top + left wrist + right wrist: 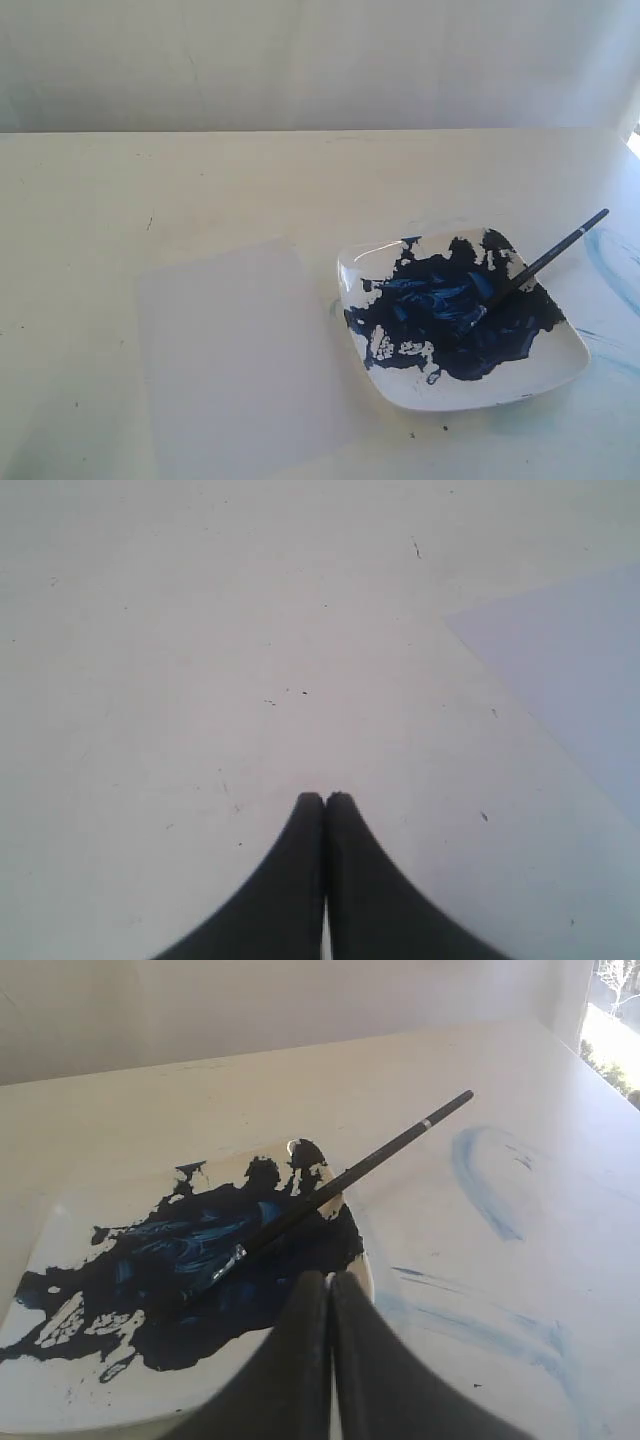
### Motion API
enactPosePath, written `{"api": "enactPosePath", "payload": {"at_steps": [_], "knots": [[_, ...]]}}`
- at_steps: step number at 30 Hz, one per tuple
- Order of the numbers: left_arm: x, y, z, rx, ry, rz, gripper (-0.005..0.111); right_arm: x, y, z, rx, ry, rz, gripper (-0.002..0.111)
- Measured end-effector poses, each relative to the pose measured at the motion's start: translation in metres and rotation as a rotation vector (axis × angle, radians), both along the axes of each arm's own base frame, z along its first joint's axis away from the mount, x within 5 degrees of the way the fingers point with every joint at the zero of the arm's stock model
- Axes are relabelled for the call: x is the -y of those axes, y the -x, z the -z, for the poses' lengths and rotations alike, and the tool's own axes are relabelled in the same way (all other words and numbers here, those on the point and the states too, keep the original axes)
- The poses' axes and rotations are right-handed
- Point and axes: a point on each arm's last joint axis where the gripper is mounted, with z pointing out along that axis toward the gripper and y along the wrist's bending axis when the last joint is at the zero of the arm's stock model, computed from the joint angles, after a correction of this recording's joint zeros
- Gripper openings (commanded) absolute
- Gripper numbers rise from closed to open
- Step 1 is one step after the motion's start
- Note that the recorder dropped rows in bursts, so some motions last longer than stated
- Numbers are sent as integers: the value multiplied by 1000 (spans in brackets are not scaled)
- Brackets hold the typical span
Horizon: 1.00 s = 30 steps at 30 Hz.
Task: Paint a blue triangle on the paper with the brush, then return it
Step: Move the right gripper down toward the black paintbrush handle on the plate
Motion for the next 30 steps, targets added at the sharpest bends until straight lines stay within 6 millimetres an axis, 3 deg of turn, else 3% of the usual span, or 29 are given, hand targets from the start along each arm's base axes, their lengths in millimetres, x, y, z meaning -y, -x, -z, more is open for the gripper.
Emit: {"api": "enactPosePath", "payload": {"at_steps": [21,24,30], "knots": [[0,0,0,0,0,0,0,1,0,1,-4,48,-4,0],[0,0,0,0,0,0,0,1,-2,-8,99,36,0,0],[0,0,0,0,0,0,0,1,-1,-43,474,-40,10,0]]}}
